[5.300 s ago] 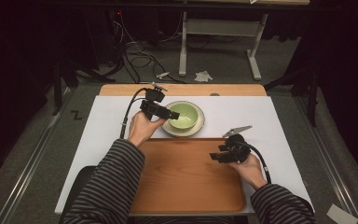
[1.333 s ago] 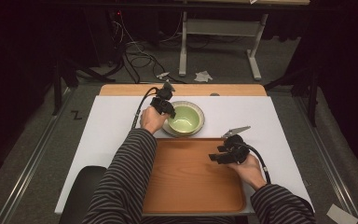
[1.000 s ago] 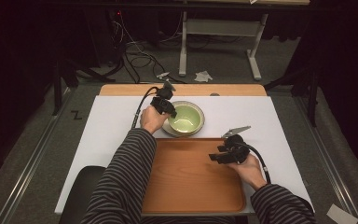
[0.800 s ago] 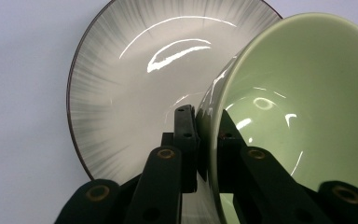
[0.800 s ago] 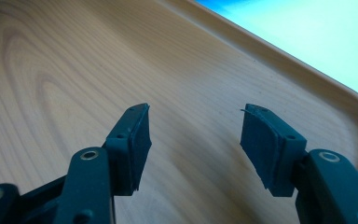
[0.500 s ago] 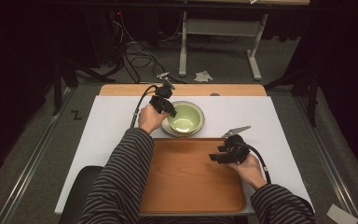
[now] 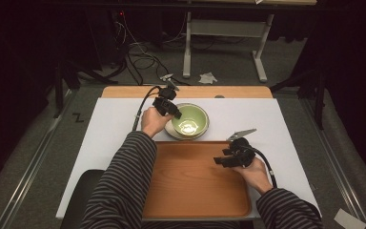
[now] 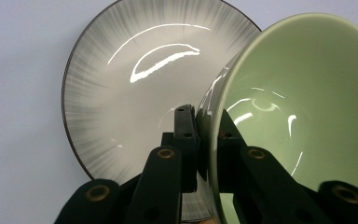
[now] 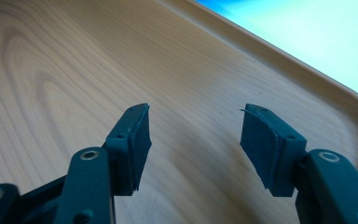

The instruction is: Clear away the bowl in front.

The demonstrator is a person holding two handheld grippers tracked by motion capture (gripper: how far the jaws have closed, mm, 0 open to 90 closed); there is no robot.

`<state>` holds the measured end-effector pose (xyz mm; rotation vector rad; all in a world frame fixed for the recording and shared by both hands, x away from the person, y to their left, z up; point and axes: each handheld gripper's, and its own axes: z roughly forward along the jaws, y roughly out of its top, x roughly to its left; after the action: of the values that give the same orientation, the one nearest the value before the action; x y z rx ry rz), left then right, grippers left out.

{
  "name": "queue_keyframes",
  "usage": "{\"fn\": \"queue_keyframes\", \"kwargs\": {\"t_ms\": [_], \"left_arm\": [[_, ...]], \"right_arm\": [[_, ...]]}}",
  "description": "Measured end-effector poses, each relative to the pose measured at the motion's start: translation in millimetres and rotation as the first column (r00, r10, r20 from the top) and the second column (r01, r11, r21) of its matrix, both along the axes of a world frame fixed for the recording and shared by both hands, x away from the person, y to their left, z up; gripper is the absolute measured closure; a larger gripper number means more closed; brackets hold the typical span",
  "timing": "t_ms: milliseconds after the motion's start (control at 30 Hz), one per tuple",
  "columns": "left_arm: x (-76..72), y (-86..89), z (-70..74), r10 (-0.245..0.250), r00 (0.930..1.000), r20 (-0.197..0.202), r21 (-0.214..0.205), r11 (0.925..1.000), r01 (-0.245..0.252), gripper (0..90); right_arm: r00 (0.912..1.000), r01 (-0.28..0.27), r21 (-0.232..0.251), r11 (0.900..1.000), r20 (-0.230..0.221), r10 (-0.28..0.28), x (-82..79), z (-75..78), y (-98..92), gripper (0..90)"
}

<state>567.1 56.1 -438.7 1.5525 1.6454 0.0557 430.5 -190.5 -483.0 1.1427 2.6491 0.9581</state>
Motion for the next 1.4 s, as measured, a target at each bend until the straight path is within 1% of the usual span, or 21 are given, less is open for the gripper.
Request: {"fn": "queue_keyframes", "kwargs": {"t_ms": [100, 167, 233, 333, 467, 533, 567, 633, 733, 800, 900, 933, 1033, 1100, 1233, 1267, 1300, 1333, 1367, 1400], "left_arm": [[-2.3, 0.3, 3.5, -0.009, 1.0000, 0.002, -0.018, 0.9998, 0.009, 83.7], [-3.2, 1.2, 6.0, -0.012, 0.9999, 0.005, -0.023, 0.9997, 0.012, 83.7], [-4.0, 2.3, 7.5, -0.017, 0.9999, 0.002, -0.031, 0.9994, 0.017, 83.8], [-6.0, 2.7, 9.1, -0.022, 0.9997, 0.005, -0.027, 0.9994, 0.023, 83.7], [-8.7, 2.3, 12.4, -0.033, 0.9994, 0.008, -0.031, 0.9990, 0.033, 83.7], [-9.3, 2.6, 13.9, -0.036, 0.9993, 0.005, -0.038, 0.9986, 0.036, 83.7], [-9.5, 2.8, 14.1, -0.037, 0.9993, 0.006, -0.040, 0.9985, 0.037, 83.8], [-10.3, 3.1, 14.5, -0.042, 0.9991, 0.006, -0.039, 0.9983, 0.042, 83.7], [-12.2, 2.6, 15.6, -0.045, 0.9990, 0.006, -0.038, 0.9983, 0.045, 83.8], [-13.3, 2.5, 16.6, -0.050, 0.9987, 0.007, -0.037, 0.9980, 0.051, 83.7], [-14.8, 3.1, 18.4, -0.056, 0.9984, 0.010, -0.039, 0.9977, 0.056, 83.7], [-15.2, 3.6, 19.1, -0.057, 0.9983, 0.010, -0.041, 0.9975, 0.057, 83.7], [-16.7, 4.9, 20.7, -0.057, 0.9983, 0.012, -0.047, 0.9972, 0.058, 83.7], [-18.3, 5.9, 21.9, -0.062, 0.9980, 0.014, -0.044, 0.9970, 0.063, 83.7], [-24.9, 7.5, 26.2, -0.065, 0.9974, 0.030, -0.065, 0.9957, 0.067, 83.7], [-27.2, 8.6, 27.2, -0.067, 0.9973, 0.031, -0.077, 0.9946, 0.069, 83.7], [-28.4, 9.5, 27.6, -0.069, 0.9972, 0.029, -0.080, 0.9943, 0.072, 83.7], [-29.8, 10.5, 27.9, -0.074, 0.9967, 0.032, -0.078, 0.9940, 0.076, 83.7], [-31.1, 10.3, 28.7, -0.061, 0.9976, 0.032, -0.083, 0.9945, 0.064, 83.7], [-32.3, 11.5, 29.2, -0.068, 0.9972, 0.032, -0.075, 0.9947, 0.070, 83.7]], "right_arm": [[0.9999, -0.010, 0.000, 0.9999, 0.011, 0.010, 0.2, 0.3, -0.5, 43.8], [1.0000, -0.003, -0.004, 1.0000, 0.000, 0.003, 0.4, -0.2, -0.5, 43.8], [1.0000, 0.000, -0.003, 1.0000, 0.000, 0.000, 0.3, -0.1, -0.6, 43.8], [1.0000, -0.005, -0.005, 1.0000, 0.007, 0.005, -0.2, 0.3, -0.6, 43.8], [0.9999, -0.010, -0.002, 1.0000, 0.013, 0.010, -0.1, 0.5, -0.4, 43.8], [1.0000, -0.001, 0.001, 1.0000, -0.003, 0.001, 0.6, -0.3, -0.3, 43.8], [0.9999, -0.012, -0.002, 0.9999, 0.004, 0.012, 1.4, -1.2, -1.0, 43.8], [1.0000, 0.000, 0.001, 1.0000, -0.001, 0.000, 0.6, -0.2, -0.3, 43.8], [0.9999, -0.007, -0.005, 1.0000, 0.008, 0.007, 0.1, 0.1, -0.6, 43.7], [0.9999, -0.007, 0.001, 1.0000, 0.010, 0.007, -0.5, 0.6, -0.7, 43.7], [1.0000, -0.004, -0.001, 1.0000, 0.005, 0.004, 0.3, 0.1, -1.1, 43.7], [1.0000, 0.006, 0.002, 1.0000, -0.006, -0.006, 0.0, 0.6, -0.6, 43.7], [1.0000, -0.004, -0.001, 1.0000, 0.003, 0.004, 0.3, 0.0, -0.5, 43.7], [0.9999, -0.009, -0.001, 1.0000, 0.007, 0.009, 0.3, -0.2, -0.4, 43.7], [1.0000, -0.006, -0.002, 1.0000, 0.004, 0.006, 0.2, -0.2, -0.6, 43.7], [1.0000, -0.004, -0.004, 1.0000, 0.000, 0.004, 0.3, -0.1, -0.7, 43.7], [1.0000, -0.002, 0.000, 1.0000, -0.001, 0.002, 0.5, -0.2, -0.8, 43.7], [1.0000, -0.005, -0.002, 1.0000, 0.003, 0.005, 0.9, -0.6, -1.0, 43.8], [1.0000, -0.006, -0.002, 1.0000, 0.003, 0.006, 0.9, -0.7, -0.8, 43.7], [1.0000, -0.005, -0.003, 1.0000, 0.000, 0.005, 0.6, -0.5, -0.3, 43.7]]}}
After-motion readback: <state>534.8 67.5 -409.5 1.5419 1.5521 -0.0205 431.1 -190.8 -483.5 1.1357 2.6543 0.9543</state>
